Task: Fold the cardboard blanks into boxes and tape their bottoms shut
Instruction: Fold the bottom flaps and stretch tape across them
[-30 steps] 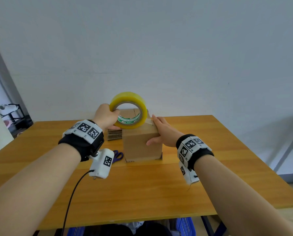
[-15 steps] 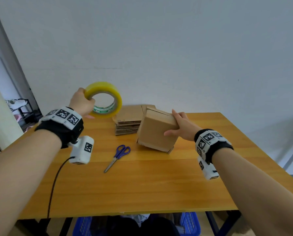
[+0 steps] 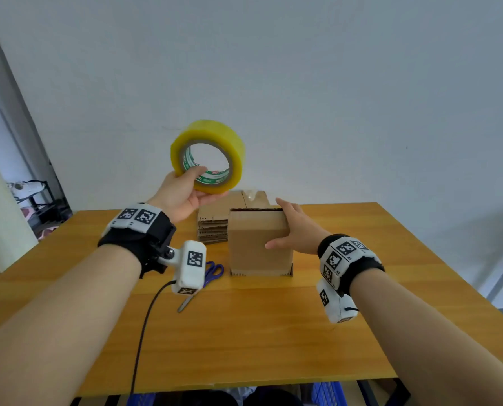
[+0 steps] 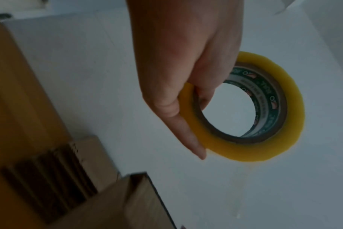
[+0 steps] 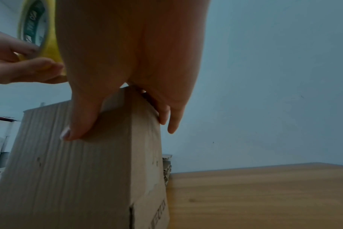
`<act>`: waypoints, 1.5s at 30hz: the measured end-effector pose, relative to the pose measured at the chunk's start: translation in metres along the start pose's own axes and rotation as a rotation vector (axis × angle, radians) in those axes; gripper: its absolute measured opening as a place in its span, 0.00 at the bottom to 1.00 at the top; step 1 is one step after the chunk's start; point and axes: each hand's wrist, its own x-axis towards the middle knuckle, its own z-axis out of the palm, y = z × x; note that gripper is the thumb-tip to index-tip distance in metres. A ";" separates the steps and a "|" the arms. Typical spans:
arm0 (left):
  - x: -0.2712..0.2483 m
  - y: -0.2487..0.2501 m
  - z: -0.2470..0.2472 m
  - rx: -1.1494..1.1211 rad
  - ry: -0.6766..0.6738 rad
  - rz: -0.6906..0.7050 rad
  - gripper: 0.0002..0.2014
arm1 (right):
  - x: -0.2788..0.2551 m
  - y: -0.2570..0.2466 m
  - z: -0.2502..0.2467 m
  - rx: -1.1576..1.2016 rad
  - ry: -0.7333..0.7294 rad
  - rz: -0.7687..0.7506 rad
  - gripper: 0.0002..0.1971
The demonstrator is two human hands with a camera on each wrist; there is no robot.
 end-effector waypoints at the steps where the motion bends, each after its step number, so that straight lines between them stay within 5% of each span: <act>1: 0.001 -0.006 0.004 -0.040 -0.020 -0.021 0.11 | -0.001 -0.001 0.000 0.006 -0.012 -0.004 0.53; 6: 0.010 -0.039 0.024 -0.120 -0.079 -0.115 0.12 | -0.003 -0.006 -0.001 0.043 -0.035 0.014 0.42; 13: 0.023 -0.059 0.035 -0.116 0.009 -0.142 0.21 | 0.001 0.003 0.000 0.218 0.061 -0.020 0.34; 17: 0.024 -0.060 0.036 -0.107 0.027 -0.151 0.17 | 0.006 0.013 -0.006 0.628 0.003 0.034 0.21; 21: 0.023 -0.063 0.036 -0.073 0.026 -0.147 0.19 | 0.010 0.016 -0.011 1.085 0.015 0.157 0.24; 27: 0.022 -0.065 0.037 -0.052 0.050 -0.129 0.11 | 0.010 0.020 -0.015 1.164 0.087 0.164 0.06; 30: 0.021 -0.065 0.041 -0.005 0.083 -0.105 0.04 | 0.008 0.026 -0.018 1.253 0.129 0.195 0.08; 45: 0.023 -0.077 0.053 0.231 0.247 0.014 0.03 | 0.019 0.036 -0.003 1.270 0.333 0.414 0.10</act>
